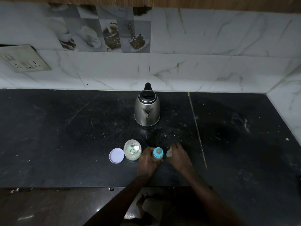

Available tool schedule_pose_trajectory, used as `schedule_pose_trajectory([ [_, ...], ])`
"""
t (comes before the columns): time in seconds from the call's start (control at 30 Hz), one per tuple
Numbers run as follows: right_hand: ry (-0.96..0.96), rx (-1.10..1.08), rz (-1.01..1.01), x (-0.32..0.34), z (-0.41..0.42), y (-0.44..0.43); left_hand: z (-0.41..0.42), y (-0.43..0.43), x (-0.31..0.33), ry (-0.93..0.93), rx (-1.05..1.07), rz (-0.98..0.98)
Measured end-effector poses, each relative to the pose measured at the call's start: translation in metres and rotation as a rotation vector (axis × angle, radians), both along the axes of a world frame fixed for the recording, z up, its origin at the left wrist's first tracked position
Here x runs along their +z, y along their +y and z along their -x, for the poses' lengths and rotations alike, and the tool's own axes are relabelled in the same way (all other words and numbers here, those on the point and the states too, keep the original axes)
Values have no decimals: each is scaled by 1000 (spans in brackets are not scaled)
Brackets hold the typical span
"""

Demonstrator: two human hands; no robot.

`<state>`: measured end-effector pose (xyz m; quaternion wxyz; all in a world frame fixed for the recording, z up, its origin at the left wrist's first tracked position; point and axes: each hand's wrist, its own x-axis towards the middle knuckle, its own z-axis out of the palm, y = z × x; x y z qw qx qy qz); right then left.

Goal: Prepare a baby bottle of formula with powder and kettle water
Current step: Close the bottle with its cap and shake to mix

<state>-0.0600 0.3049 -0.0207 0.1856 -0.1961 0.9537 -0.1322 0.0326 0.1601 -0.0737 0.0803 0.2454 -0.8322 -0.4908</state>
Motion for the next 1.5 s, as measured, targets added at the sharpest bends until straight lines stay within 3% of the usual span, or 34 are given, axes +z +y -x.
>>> schedule_pose_trajectory([
  [0.13, -142, -414, 378, 16, 9, 5, -1, 1, -1, -3, 8, -3],
  [0.2, -234, -509, 560, 26, 12, 3, -1, 1, 0, -2, -6, -5],
  [0.3, -321, -440, 749, 32, 14, -3, -1, 1, 2, -7, -4, -10],
  [0.5, -365, -314, 892, 41, 7, -9, -1, 1, 3, 0, -5, -32],
  [0.73, -262, 60, 732, 45, 7, 2, -2, 1, 1, 13, 1, -14],
  [0.83, -139, -38, 720, 40, 10, 5, -2, 1, 2, 16, 4, -12],
  [0.9, -148, -183, 719, 36, 12, 7, -2, 1, 3, 12, 11, -13],
  [0.97, -193, -191, 711, 35, 12, 10, -2, 2, 4, 16, 16, -7],
  [1.27, -39, 328, 501, 44, 10, -2, -2, 4, 0, 39, 32, -17],
  [1.5, 34, 445, 360, 34, 11, -8, -2, 11, 3, 80, 89, -34],
])
